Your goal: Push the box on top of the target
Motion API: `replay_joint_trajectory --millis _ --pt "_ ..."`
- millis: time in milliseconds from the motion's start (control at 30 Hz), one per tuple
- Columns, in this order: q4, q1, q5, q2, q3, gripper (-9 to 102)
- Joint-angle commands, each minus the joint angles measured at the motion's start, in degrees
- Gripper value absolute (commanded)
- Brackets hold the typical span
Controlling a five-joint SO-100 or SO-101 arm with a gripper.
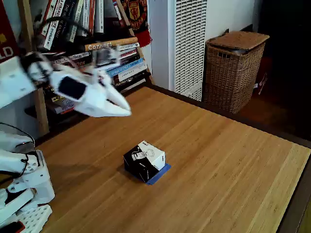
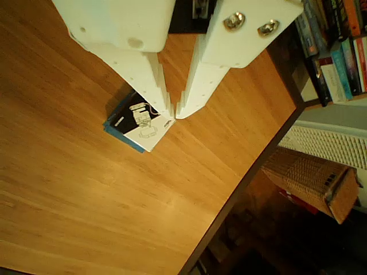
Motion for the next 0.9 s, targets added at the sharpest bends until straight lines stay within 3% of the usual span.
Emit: replay_joint_trajectory --millis 0,867 --pt "-0.62 0.79 -0.18 6.94 3.52 0" --pt "10.2 -0.7 -5.54 38.94 23.2 0"
